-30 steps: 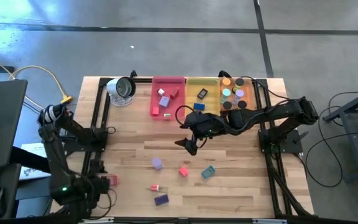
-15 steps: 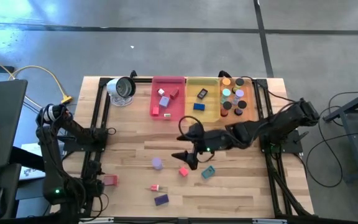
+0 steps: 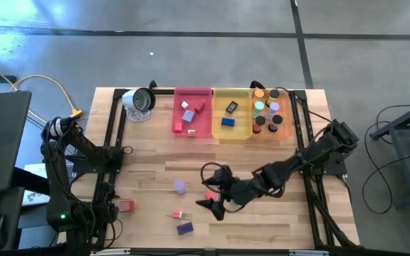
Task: Pick & Place Office items
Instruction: Put the red charger adapter into the red bin
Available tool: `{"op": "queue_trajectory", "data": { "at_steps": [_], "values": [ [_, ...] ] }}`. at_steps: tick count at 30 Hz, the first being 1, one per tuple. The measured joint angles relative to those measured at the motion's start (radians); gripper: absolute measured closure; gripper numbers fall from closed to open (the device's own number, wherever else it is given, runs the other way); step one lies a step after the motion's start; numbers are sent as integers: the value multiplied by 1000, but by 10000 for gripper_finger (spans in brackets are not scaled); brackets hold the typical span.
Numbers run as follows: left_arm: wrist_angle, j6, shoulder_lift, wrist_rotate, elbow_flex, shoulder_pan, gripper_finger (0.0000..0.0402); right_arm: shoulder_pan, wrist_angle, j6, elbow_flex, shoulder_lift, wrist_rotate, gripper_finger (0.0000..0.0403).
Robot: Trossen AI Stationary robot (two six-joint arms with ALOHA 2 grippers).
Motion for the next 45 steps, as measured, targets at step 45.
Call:
{"op": "queue_trajectory", "data": {
  "at_steps": [45],
  "values": [
    [504,246,-108,207,-390,198,67,-15,69,-117,0,14,-16,34]
  ]
}}
